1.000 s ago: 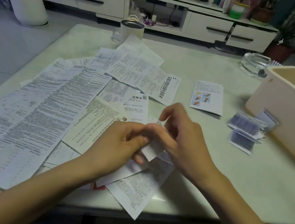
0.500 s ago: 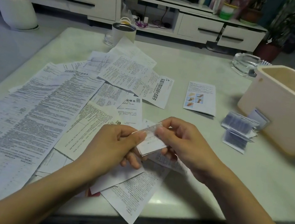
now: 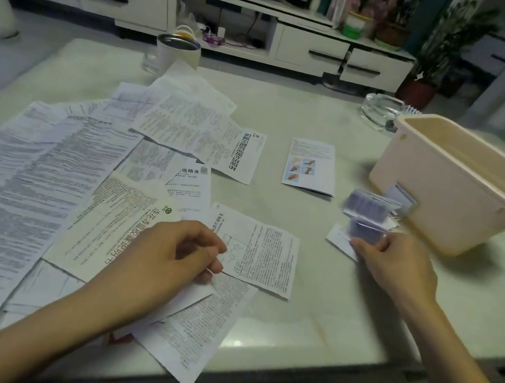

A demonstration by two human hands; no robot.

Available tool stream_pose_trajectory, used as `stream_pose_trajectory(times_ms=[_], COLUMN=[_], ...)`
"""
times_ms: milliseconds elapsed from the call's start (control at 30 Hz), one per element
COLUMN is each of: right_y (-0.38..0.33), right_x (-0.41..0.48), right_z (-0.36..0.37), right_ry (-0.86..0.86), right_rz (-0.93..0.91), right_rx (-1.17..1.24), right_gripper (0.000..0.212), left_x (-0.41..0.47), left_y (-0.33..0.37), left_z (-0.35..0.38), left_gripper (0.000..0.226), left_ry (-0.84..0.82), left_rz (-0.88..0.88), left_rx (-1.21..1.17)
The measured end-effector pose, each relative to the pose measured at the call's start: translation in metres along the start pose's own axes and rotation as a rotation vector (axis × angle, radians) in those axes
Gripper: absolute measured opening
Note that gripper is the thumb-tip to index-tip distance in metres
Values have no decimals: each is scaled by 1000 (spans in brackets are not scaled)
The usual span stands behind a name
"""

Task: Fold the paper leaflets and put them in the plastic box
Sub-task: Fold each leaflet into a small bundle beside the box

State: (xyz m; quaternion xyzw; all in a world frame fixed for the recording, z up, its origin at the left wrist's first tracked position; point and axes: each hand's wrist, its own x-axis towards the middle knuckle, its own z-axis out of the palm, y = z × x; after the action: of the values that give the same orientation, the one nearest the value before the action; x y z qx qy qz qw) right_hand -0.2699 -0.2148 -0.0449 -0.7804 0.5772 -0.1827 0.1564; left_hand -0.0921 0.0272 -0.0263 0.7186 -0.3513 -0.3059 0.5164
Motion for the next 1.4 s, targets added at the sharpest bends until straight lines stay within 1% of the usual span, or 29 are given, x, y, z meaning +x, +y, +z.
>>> stream_pose_trajectory(times_ms=[67, 167, 267, 300, 333, 367, 433, 467, 533, 567, 600, 633, 667, 767, 800, 867, 933, 1067, 1167, 1200, 1233, 1267, 1300, 1333, 1367, 1400], right_y=[-1, -5, -20, -29, -39, -50, -69, -76, -82, -86, -89, -91, -93, -98, -98, -98, -99, -100, -103, -104, -103, -103, -104, -106, -107, -109], right_x=[-2, -6, -12, -16, -22, -29, -44, -51, -60, -64, -66, -68, -69, -73, -77, -84, -87, -83, -87, -88, -86, -84, -82, -79, -78, -77], right_z=[-5, -17, -26, -27, -26, -23, -13, -6, 9, 15, 19, 22, 24, 25, 26, 29, 28, 17, 12, 11, 9, 6, 2, -4, -9, -15], right_ry=[8, 42, 155, 171, 147, 82, -159, -286, -506, -565, -587, -582, -554, -413, -376, -321, -284, -228, -221, -219, -199, -169, -150, -166, -217, -316], right_rz=[-7, -64, -199, -252, -312, -387, -550, -617, -729, -744, -747, -741, -748, -847, -869, -884, -877, -867, -884, -867, -820, -755, -661, -546, -419, -293], right_rx=[-52, 92, 196, 236, 278, 314, 289, 221, 82, 35, -3, -51, -107, -276, -330, -413, -432, -359, -380, -371, -285, -120, 120, 383, 642, 860], right_gripper=[42, 46, 45, 44, 42, 37, 19, 25, 67, 82, 88, 86, 80, 54, 49, 47, 44, 30, 9, 8, 10, 11, 13, 16, 19, 23], left_x=[0, 2, 5, 7, 7, 8, 7, 7, 7, 7, 7, 7, 8, 8, 8, 8, 8, 8, 8, 8, 8, 8, 9, 9, 10, 10], left_y=[1, 2, 3, 3, 3, 3, 4, 3, 2, 1, 1, 0, 0, -1, -2, -2, -2, -3, -5, -4, -5, -3, -2, 0, 0, 1], left_z=[-1, -7, -17, -19, -22, -24, -26, -25, -23, -22, -21, -21, -21, -23, -23, -23, -23, -22, -21, -21, -20, -20, -20, -21, -21, -21], left_gripper=[18, 22, 24, 23, 22, 22, 22, 22, 23, 24, 24, 25, 25, 26, 27, 27, 25, 22, 20, 19, 17, 12, 6, 14, 29, 41], left_ry=[28, 71, 142, 172, 206, 235, 261, 260, 249, 246, 243, 241, 239, 235, 236, 235, 233, 229, 213, 207, 207, 214, 222, 221, 204, 171], left_rz=[22, 67, 126, 146, 162, 173, 179, 174, 155, 148, 144, 143, 143, 135, 126, 118, 114, 110, 111, 112, 118, 120, 114, 99, 66, 14], left_rx=[18, 59, 122, 158, 199, 230, 262, 263, 245, 238, 236, 235, 237, 238, 230, 219, 218, 212, 212, 213, 200, 177, 142, 101, 39, -35])
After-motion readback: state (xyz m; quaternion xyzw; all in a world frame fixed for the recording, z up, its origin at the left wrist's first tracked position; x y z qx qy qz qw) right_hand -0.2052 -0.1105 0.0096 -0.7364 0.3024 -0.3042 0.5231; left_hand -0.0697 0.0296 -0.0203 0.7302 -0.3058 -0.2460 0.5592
